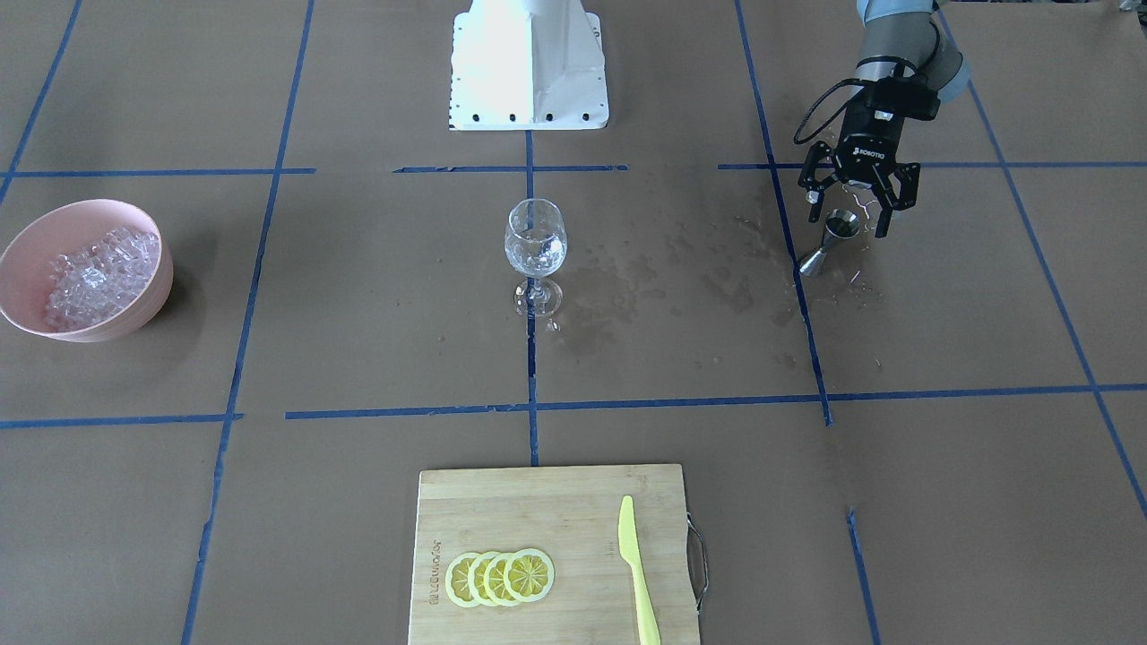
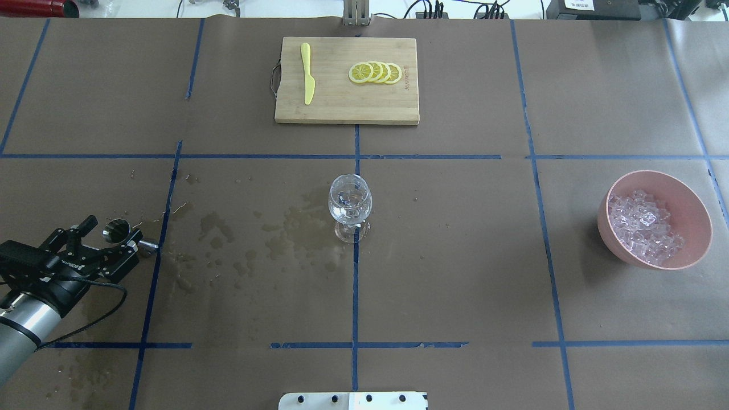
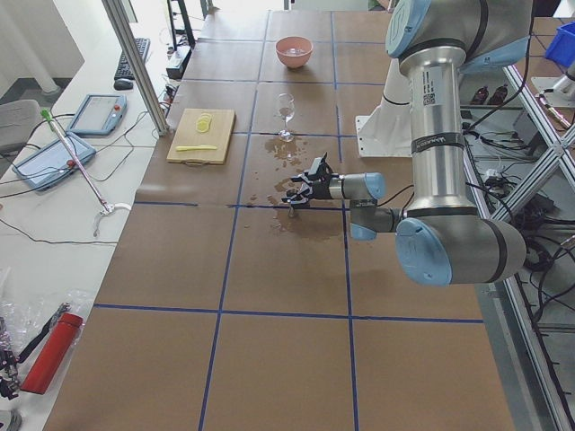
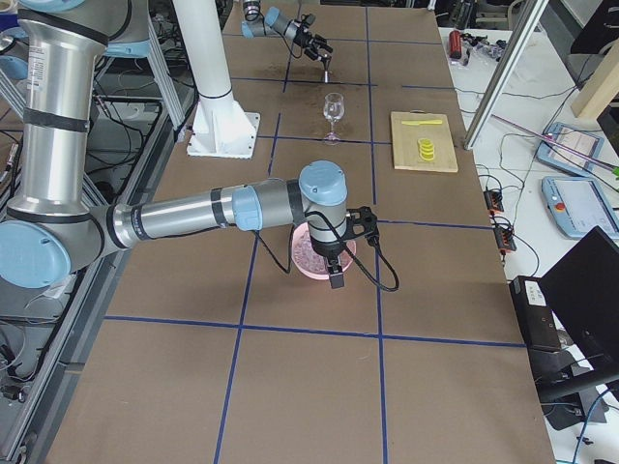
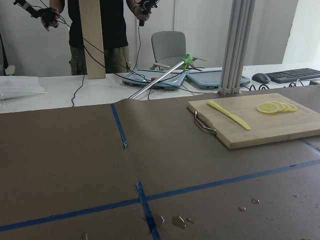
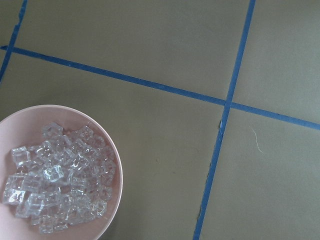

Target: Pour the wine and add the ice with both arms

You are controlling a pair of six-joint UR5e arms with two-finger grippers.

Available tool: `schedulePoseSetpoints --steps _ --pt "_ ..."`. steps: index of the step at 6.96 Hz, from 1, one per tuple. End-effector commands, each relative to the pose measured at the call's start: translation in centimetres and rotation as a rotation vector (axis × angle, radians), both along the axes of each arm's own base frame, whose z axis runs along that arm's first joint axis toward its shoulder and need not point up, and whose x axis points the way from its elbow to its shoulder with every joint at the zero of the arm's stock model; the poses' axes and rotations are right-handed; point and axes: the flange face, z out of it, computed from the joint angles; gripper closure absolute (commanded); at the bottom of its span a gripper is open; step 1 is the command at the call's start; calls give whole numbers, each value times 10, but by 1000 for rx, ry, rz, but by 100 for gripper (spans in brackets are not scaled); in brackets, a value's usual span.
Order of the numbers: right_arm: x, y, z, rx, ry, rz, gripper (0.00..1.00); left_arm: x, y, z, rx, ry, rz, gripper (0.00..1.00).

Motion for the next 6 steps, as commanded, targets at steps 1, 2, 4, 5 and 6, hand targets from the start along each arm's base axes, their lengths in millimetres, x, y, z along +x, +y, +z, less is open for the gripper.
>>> schedulePoseSetpoints --steps 1,2,4,5,6 --pt "0 0 1 0 2 0 0 28 1 16 -7 -10 -8 0" --pt "0 0 1 0 2 0 0 33 1 24 -6 -24 -19 0" --pt "0 0 1 0 2 0 0 38 3 40 -28 -20 -25 0" --pt "0 0 1 -1 2 0 0 38 3 42 -27 -22 -29 6" --pt "-1 0 1 -1 1 0 0 37 3 42 -28 -18 -30 29"
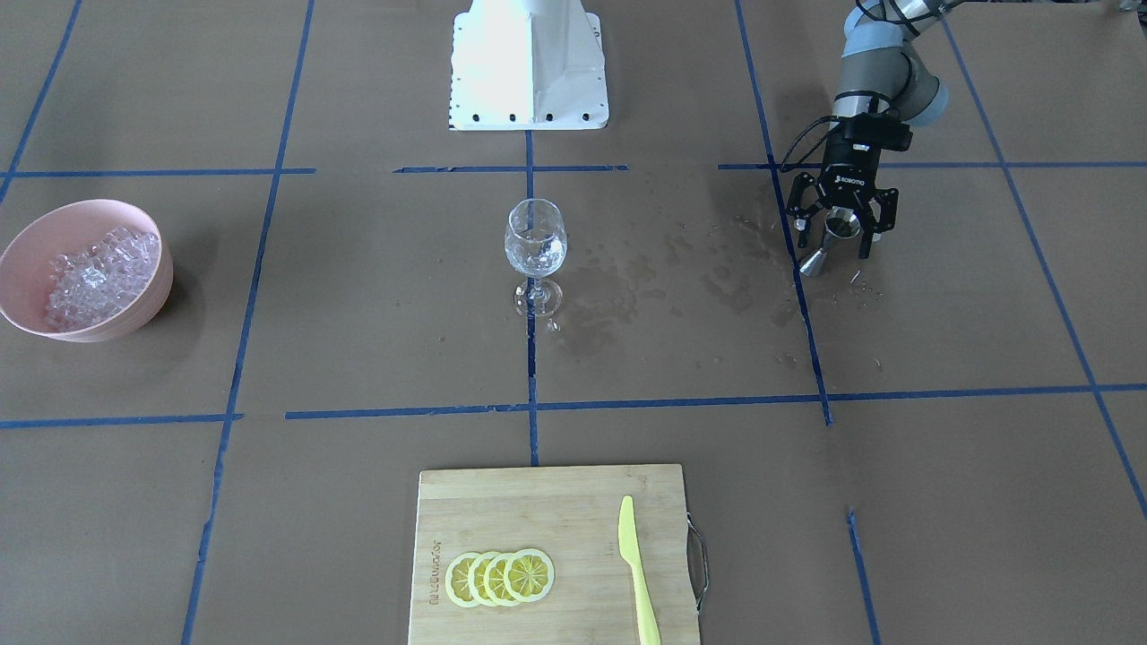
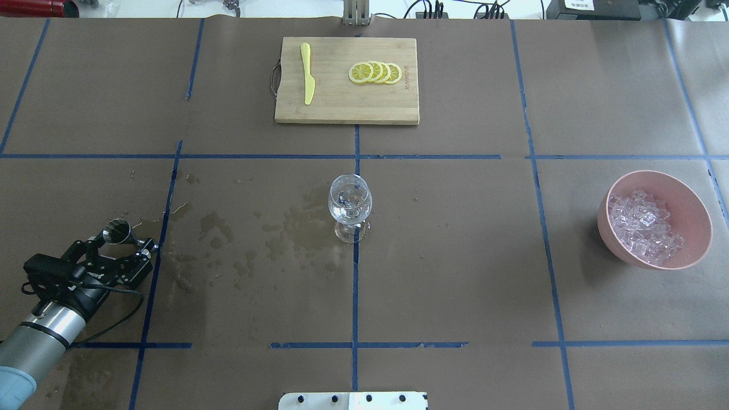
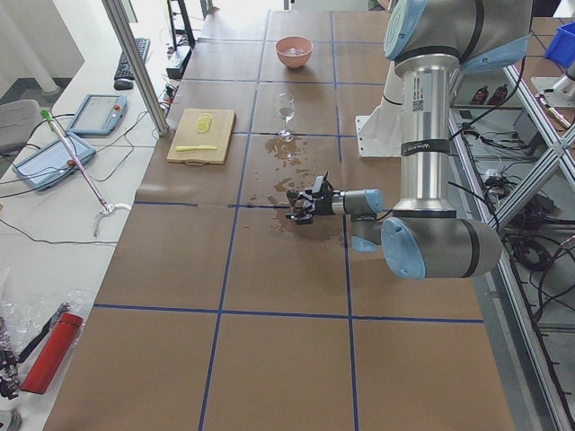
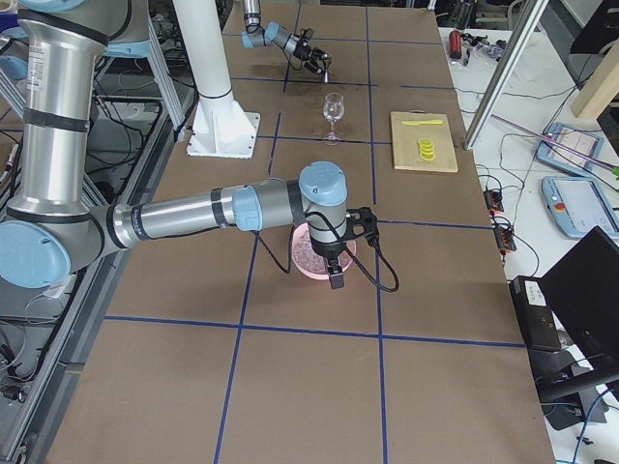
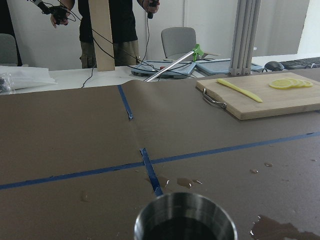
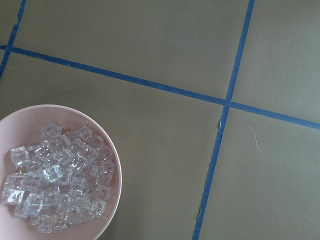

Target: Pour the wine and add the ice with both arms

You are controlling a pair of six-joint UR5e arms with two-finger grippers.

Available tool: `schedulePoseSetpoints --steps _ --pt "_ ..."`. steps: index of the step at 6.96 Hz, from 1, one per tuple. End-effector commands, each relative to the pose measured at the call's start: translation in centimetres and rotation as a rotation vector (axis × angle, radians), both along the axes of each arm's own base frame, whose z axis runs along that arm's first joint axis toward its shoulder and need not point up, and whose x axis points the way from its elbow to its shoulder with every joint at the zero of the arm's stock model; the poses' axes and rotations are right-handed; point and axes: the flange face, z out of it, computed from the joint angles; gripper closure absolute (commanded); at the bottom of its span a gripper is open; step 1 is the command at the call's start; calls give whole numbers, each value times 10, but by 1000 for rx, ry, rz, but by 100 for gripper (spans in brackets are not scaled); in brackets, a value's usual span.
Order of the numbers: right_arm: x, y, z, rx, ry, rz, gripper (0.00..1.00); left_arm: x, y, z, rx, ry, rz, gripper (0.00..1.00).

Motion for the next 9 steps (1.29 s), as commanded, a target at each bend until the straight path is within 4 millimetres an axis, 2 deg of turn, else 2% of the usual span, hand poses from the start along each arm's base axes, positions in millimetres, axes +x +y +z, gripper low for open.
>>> schedulePoseSetpoints --steps 1,2,3,6,9 --pt "0 0 0 -2 0 1 0 1 2 1 -1 3 2 40" --pt "0 0 0 -1 0 0 0 4 6 1 -1 3 11 46" --pt "0 0 0 -2 0 1 0 5 6 0 -1 6 13 47" --pt "0 -1 0 -2 1 0 0 12 11 -4 0 15 27 49" --pt "0 -1 0 -2 1 1 0 10 10 -6 5 20 11 48"
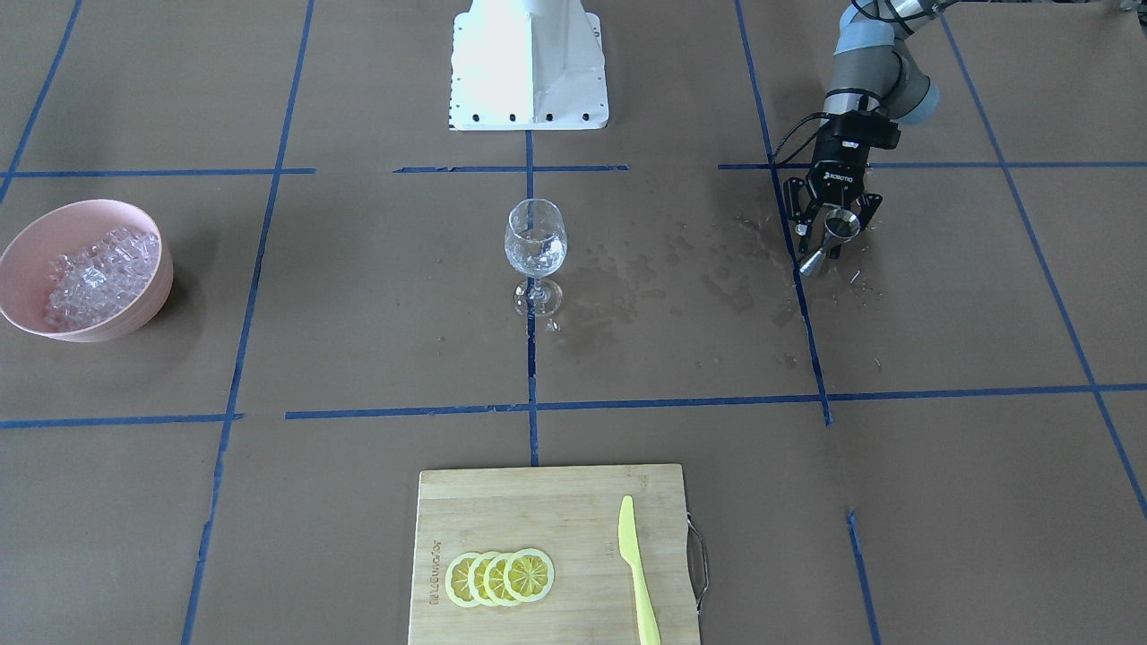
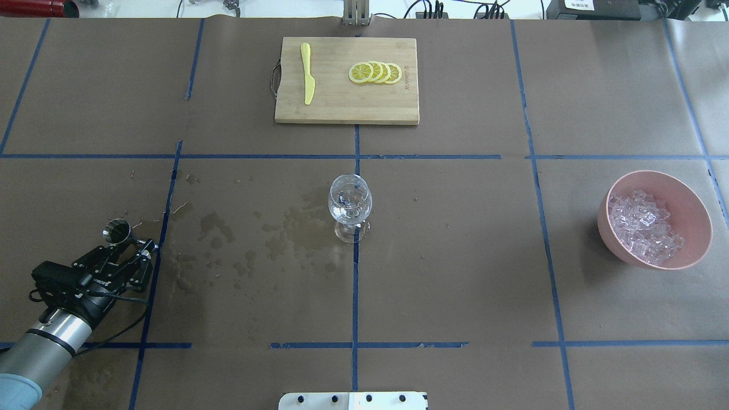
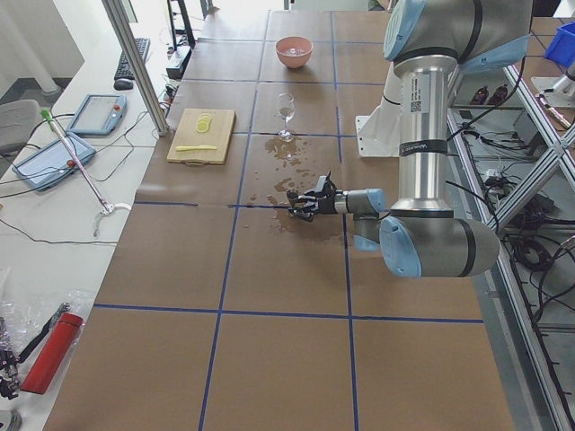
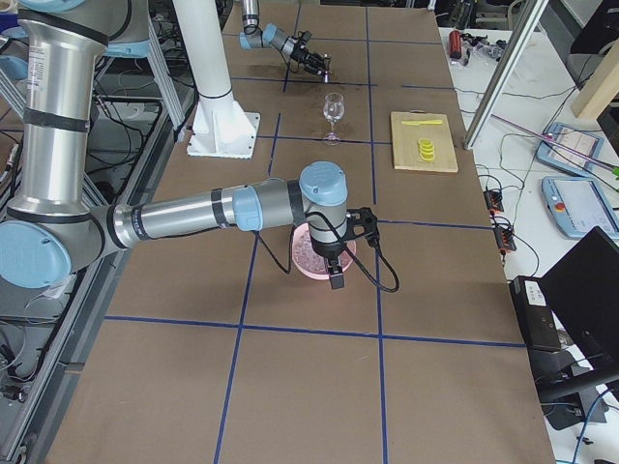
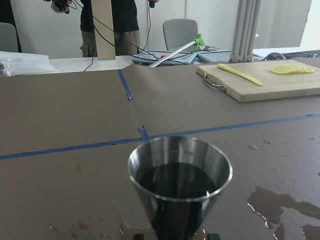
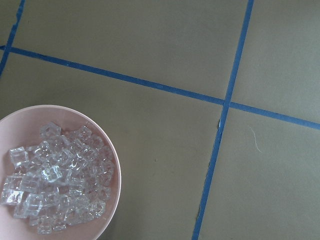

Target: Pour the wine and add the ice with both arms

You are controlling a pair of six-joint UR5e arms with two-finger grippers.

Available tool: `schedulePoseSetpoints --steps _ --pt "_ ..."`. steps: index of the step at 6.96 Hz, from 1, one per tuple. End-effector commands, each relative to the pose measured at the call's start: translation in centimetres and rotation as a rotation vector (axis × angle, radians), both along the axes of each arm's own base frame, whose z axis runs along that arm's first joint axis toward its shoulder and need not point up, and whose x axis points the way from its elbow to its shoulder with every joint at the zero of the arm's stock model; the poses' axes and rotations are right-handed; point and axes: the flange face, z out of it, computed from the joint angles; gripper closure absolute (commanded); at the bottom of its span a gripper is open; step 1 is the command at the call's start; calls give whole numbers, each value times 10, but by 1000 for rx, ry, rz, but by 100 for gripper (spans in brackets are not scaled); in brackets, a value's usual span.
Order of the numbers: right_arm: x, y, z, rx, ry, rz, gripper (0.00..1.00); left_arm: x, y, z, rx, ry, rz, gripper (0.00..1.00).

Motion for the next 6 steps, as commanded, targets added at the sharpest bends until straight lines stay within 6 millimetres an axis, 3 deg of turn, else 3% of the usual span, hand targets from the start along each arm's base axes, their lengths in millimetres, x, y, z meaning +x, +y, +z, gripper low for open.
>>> schedulePoseSetpoints --steps 1,5,6 --pt "0 0 0 0 0 0 0 -2 -1 0 2 1 -11 48" --pt "0 0 0 3 0 -1 0 -5 -2 -1 9 12 -30 48" --pt "0 0 0 1 0 -1 0 -5 -2 -1 9 15 -30 53"
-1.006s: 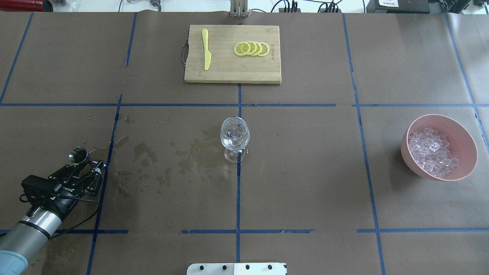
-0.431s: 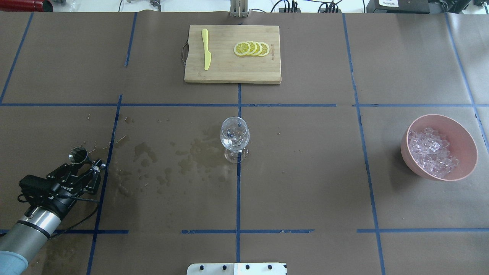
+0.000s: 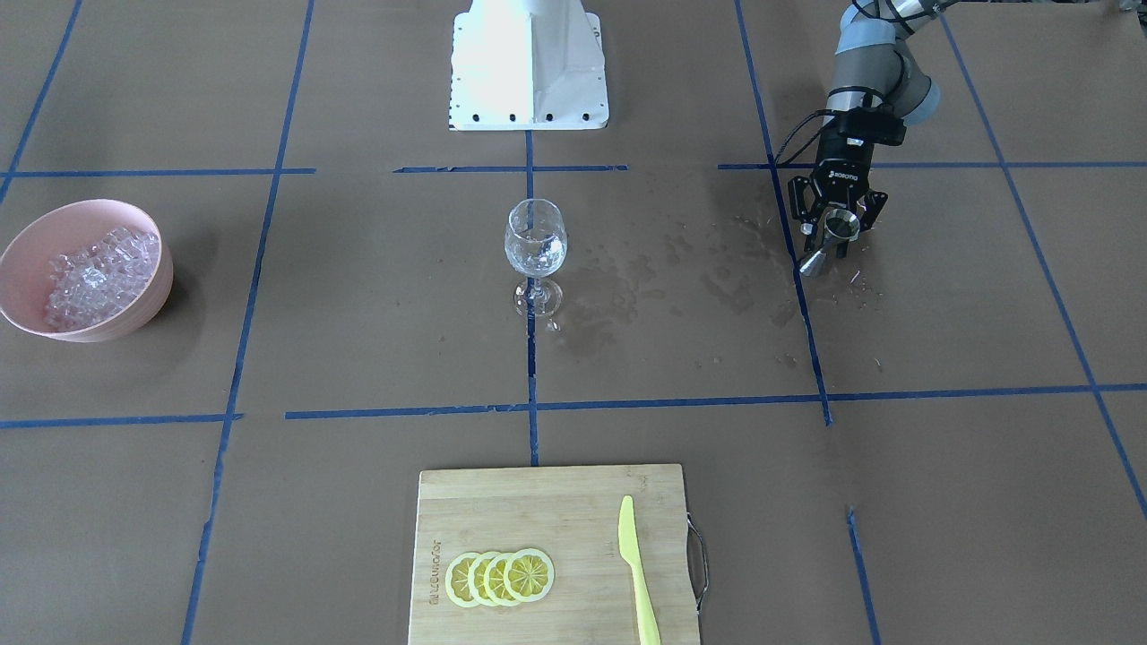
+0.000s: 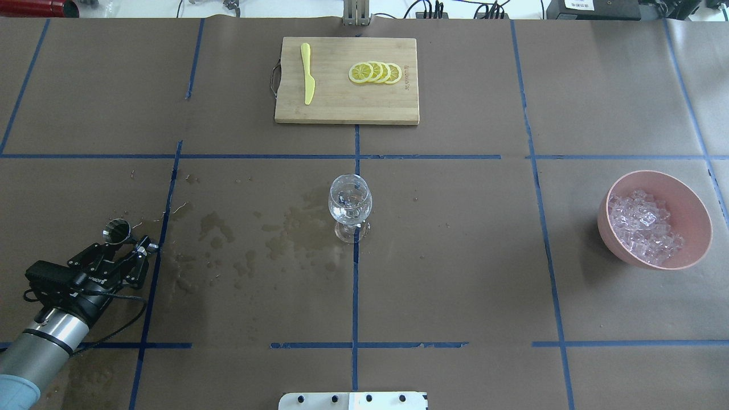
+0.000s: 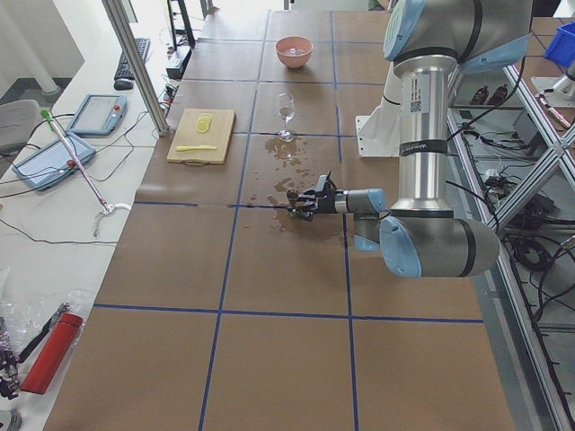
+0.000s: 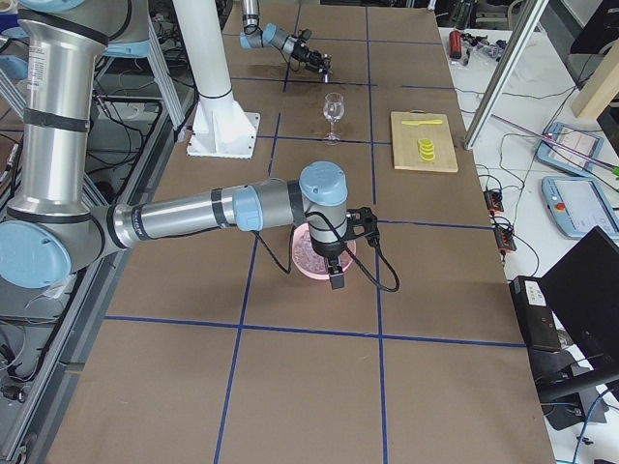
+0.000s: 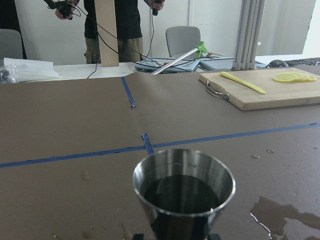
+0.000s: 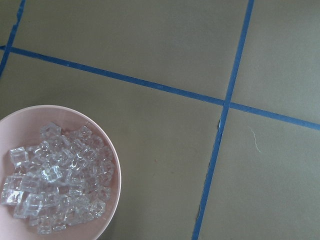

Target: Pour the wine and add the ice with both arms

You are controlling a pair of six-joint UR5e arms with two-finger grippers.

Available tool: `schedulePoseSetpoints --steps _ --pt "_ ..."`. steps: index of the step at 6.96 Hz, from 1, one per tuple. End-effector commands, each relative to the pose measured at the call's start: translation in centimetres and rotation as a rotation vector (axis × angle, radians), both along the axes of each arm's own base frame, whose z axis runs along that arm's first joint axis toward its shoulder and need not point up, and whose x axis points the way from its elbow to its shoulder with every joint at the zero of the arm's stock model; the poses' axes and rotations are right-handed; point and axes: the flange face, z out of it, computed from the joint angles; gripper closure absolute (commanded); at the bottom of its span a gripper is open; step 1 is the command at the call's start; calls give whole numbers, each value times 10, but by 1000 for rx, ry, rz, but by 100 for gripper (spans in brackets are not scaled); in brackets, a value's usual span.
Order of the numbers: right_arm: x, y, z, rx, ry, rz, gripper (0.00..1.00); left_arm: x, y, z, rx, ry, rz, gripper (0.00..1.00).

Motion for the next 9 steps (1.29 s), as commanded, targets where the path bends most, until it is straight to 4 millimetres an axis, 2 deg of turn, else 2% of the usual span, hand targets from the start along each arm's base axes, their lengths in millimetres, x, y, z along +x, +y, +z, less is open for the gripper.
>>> schedulePoseSetpoints --steps 1,2,3,7,8,9 --pt "-1 0 0 -1 0 -2 0 0 0 0 1 -1 -3 77" --pt "0 0 0 -1 0 0 0 -2 -1 -1 7 0 -25 92" --pt "0 0 0 -1 0 0 0 -2 -1 -2 7 2 -27 96" --pt "0 0 0 -2 0 1 0 -19 0 -9 59 73 -21 94" --pt "0 0 0 -2 0 1 0 -25 1 -14 119 29 -15 95" --pt "0 0 1 -4 0 1 0 -28 2 -19 211 -91 -4 96"
